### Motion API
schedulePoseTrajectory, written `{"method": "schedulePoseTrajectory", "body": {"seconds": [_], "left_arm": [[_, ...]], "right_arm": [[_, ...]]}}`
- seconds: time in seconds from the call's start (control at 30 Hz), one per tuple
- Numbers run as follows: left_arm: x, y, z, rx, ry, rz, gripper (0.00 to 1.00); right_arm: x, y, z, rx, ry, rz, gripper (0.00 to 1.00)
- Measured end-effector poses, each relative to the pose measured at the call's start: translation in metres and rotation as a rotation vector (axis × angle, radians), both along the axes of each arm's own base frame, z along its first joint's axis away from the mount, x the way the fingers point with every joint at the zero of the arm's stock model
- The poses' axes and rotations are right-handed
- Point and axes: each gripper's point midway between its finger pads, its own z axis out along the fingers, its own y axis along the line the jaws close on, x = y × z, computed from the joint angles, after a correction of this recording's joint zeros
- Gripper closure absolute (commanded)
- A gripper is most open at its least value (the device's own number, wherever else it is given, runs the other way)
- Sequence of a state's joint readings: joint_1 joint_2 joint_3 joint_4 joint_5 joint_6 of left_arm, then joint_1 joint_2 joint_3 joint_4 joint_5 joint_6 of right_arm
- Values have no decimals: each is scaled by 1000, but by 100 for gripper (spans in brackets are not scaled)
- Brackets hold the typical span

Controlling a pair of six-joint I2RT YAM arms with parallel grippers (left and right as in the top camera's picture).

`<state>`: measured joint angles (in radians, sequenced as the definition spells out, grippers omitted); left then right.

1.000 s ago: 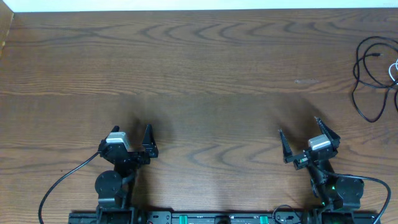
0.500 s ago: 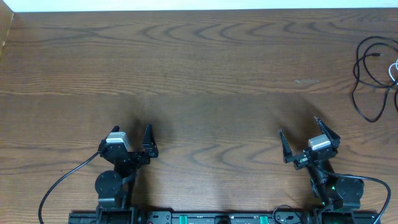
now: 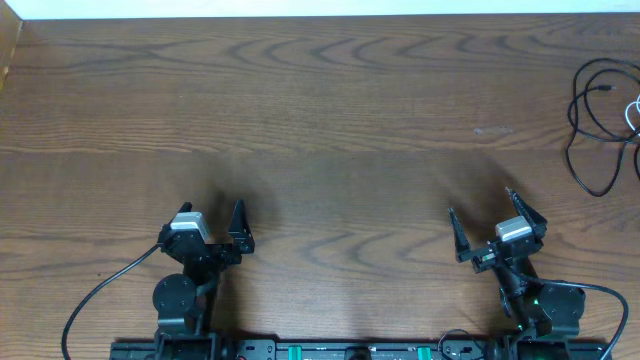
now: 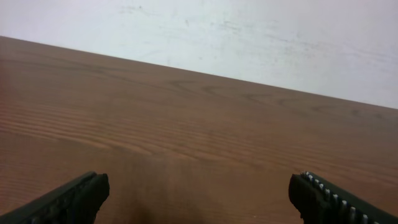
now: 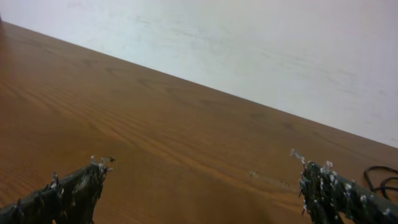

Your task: Untangle cables

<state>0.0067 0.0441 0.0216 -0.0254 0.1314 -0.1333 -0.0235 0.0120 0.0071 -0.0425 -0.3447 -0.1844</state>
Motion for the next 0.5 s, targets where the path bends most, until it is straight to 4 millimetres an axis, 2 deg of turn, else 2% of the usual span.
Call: {"method": "schedulePoseTrajectory", "body": {"seconds": [0.5], "left_arm": [[-1,0,7,0,-32,0,2]], "right_arm": [[0,0,0,0,0,0,1]]}}
